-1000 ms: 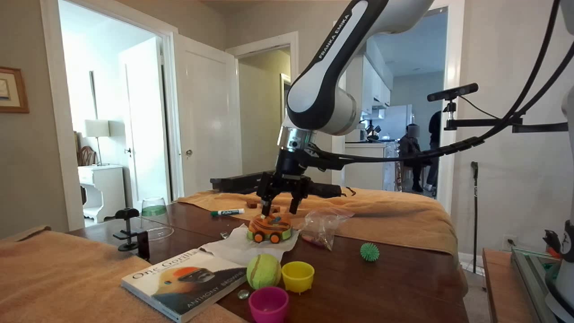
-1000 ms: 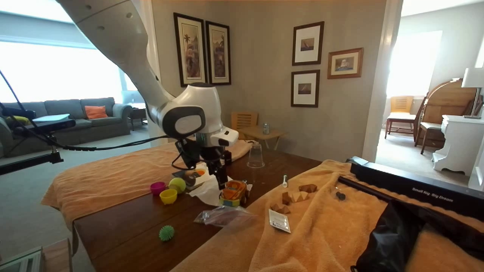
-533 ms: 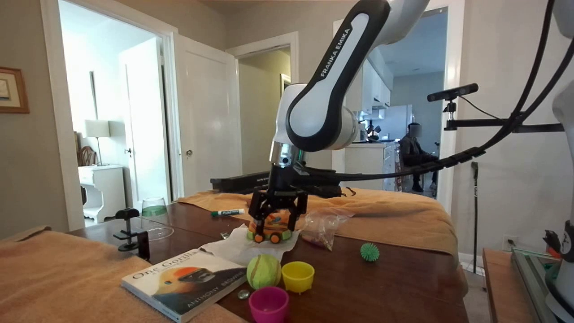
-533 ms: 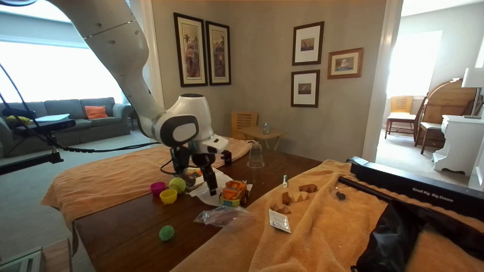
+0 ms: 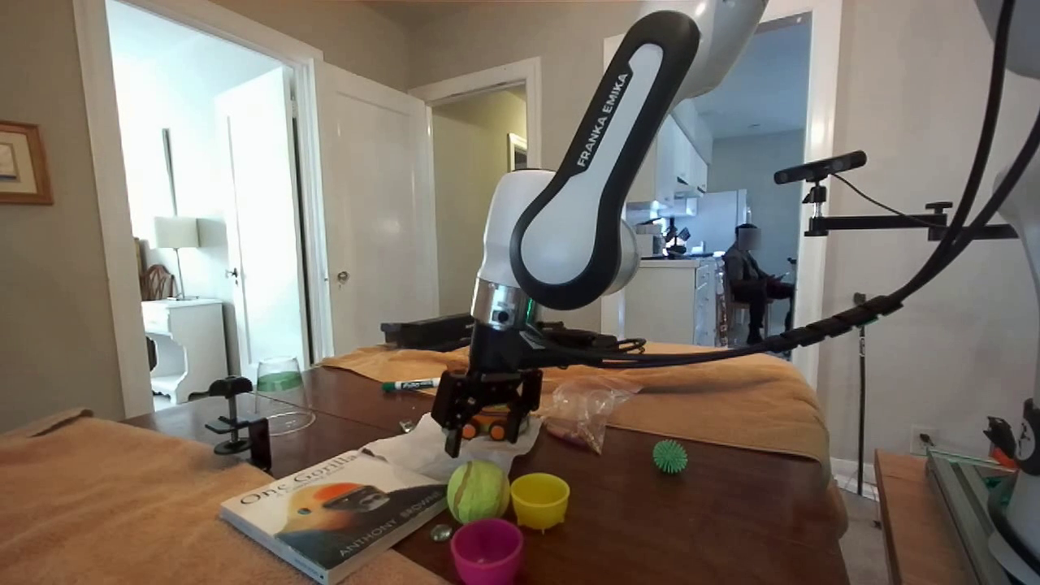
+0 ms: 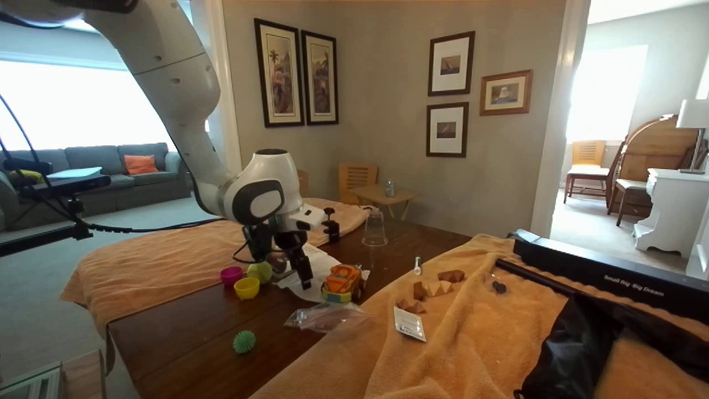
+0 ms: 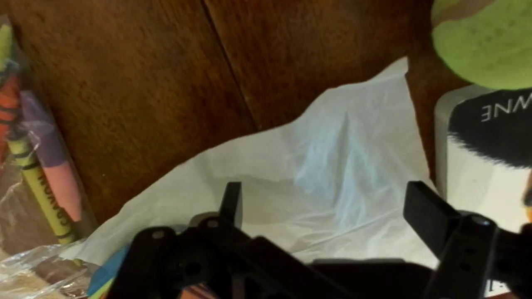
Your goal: Use the white paper towel to wipe the table.
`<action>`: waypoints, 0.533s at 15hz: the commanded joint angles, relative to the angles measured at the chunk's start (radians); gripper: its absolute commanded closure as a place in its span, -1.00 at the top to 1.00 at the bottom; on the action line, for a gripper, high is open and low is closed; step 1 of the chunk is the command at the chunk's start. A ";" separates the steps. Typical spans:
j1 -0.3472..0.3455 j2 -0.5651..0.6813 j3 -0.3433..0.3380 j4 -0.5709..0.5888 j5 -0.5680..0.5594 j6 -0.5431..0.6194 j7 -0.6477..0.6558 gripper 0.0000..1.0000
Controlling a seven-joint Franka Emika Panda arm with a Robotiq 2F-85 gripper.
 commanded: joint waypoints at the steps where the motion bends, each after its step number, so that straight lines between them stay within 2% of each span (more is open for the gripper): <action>1: -0.003 0.068 -0.004 0.058 -0.023 0.033 -0.056 1.00; 3: -0.017 0.090 0.007 0.077 -0.018 0.040 -0.097 0.46; 8: -0.032 0.113 0.013 0.107 -0.013 0.041 -0.156 -0.27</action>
